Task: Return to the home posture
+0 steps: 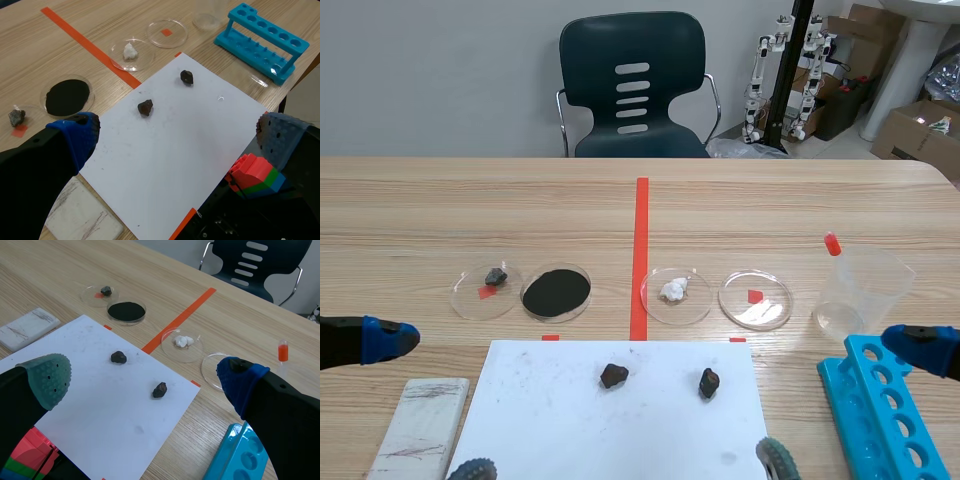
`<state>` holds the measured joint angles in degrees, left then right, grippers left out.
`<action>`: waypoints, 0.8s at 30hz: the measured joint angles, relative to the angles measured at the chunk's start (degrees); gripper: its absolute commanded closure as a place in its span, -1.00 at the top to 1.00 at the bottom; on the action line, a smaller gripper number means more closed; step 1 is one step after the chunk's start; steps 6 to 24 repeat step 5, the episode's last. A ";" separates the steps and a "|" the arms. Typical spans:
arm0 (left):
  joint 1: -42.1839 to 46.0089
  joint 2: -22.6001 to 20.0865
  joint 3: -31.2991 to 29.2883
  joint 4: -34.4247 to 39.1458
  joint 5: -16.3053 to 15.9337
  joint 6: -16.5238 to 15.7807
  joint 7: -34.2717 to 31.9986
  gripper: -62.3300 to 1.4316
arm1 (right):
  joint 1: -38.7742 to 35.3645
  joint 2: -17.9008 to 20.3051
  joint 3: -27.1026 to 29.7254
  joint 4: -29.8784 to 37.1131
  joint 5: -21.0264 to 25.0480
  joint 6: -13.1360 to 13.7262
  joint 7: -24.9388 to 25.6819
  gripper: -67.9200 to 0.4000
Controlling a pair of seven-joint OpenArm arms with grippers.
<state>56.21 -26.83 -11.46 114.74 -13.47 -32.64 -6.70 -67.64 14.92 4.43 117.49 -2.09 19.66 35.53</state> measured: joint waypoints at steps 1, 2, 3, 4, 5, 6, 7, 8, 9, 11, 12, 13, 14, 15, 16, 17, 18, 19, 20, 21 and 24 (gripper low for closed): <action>0.00 0.00 0.00 0.00 0.00 0.00 0.00 1.00 | 0.00 0.00 0.00 0.00 0.00 0.00 0.00 0.80; 0.00 0.00 0.00 0.00 0.00 0.00 0.00 1.00 | 0.00 0.00 0.00 0.00 0.00 0.00 0.00 0.80; 0.00 0.00 0.00 0.00 0.00 0.00 0.00 1.00 | 0.00 0.00 0.00 0.00 0.00 0.00 0.00 0.80; 0.00 0.00 0.00 0.00 0.00 0.00 0.00 1.00 | 0.00 0.00 0.00 0.00 0.00 0.00 0.00 0.80; 0.00 0.00 0.00 0.00 0.00 0.00 0.00 1.00 | 0.00 0.00 0.00 0.00 0.00 0.00 0.00 0.80; 0.00 0.00 0.00 0.00 0.00 0.00 0.00 1.00 | 0.00 0.00 0.00 0.00 0.00 0.00 0.00 0.80; 0.00 0.00 0.00 0.00 0.00 0.00 0.00 1.00 | 0.00 0.00 0.00 0.00 0.00 0.00 0.00 0.80; 0.00 0.00 0.00 0.00 0.00 0.00 0.00 1.00 | 0.00 0.00 0.00 0.00 0.00 0.00 0.00 0.80; 0.00 0.00 0.00 0.00 0.00 0.00 0.00 1.00 | 0.00 0.00 0.00 0.00 0.00 0.00 0.00 0.80; 0.00 0.00 0.00 0.00 0.00 0.00 0.00 1.00 | 0.00 0.00 0.00 0.00 0.00 0.00 0.00 0.80; 0.00 0.00 0.00 0.00 0.00 0.00 0.00 1.00 | 0.00 0.00 0.00 0.00 0.00 0.00 0.00 0.80; 0.00 0.00 0.00 0.00 0.00 0.00 0.00 1.00 | 0.00 0.00 0.00 0.00 0.00 0.00 0.00 0.80; 0.00 0.00 0.00 0.00 0.00 0.00 0.00 1.00 | 0.00 0.00 0.00 0.00 0.00 0.00 0.00 0.80; 0.00 0.00 0.00 0.00 0.00 0.00 0.00 1.00 | 0.00 0.00 0.00 0.00 0.00 0.00 0.00 0.80; 0.00 0.00 0.00 0.00 0.00 0.00 0.00 1.00 | 0.00 0.00 0.00 0.00 0.00 0.00 0.00 0.80; 0.00 0.00 0.00 0.00 0.00 0.00 0.00 1.00 | 0.00 0.00 0.00 0.00 0.00 0.00 0.00 0.80; 0.00 0.00 0.00 0.00 0.00 0.00 0.00 1.00 | 0.00 0.00 0.00 0.00 0.00 0.00 0.00 0.80; 0.00 0.00 0.00 0.00 0.00 0.00 0.00 1.00 | 0.00 0.00 0.00 0.00 0.00 0.00 0.00 0.80; 0.00 0.00 0.00 0.00 0.00 0.00 0.00 1.00 | 0.00 0.00 0.00 0.00 0.00 0.00 0.00 0.80; 0.00 0.00 0.00 0.00 0.00 0.00 0.00 1.00 | 0.00 0.00 0.00 0.00 0.00 0.00 0.00 0.80; 0.00 0.00 0.00 0.00 0.00 0.00 0.00 1.00 | 0.00 0.00 0.00 0.00 0.00 0.00 0.00 0.80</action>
